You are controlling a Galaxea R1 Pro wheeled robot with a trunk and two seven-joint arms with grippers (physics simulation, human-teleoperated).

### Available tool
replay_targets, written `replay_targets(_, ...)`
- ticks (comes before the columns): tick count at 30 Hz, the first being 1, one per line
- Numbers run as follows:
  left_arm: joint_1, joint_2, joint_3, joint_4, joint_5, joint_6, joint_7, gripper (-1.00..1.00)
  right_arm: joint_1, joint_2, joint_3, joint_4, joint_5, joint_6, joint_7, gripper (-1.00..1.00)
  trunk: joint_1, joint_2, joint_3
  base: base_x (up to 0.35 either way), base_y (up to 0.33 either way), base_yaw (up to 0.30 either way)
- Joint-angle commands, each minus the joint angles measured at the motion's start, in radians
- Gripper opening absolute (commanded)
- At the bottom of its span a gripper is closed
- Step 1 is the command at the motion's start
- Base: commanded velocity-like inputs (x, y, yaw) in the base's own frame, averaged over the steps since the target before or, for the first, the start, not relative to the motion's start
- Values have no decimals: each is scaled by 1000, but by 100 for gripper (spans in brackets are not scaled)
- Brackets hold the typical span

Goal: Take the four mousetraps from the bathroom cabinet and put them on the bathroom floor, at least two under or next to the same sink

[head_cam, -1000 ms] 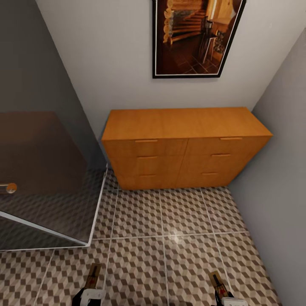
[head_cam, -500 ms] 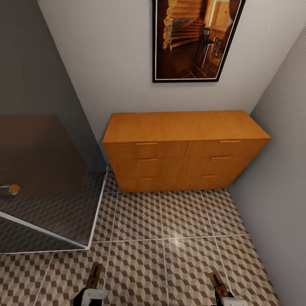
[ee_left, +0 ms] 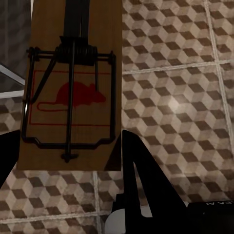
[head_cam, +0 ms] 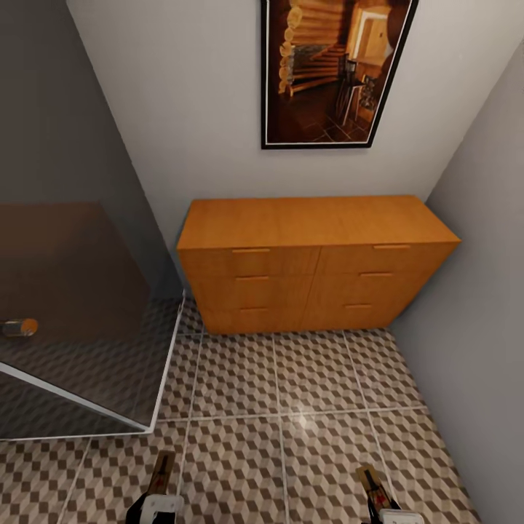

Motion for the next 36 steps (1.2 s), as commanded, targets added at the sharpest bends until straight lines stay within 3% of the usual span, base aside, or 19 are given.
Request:
replay_targets(1, -1, -1, -8, 3, 0, -5, 6, -100, -1, 0, 9, 0, -7, -3, -6, -100, 1, -2, 0, 0, 0, 0)
replay_targets(36, -1, -2, -8, 3, 0, 26, 6, -100, -1, 3, 10, 2, -7, -2, -6, -100, 1, -2, 55, 0, 0, 0)
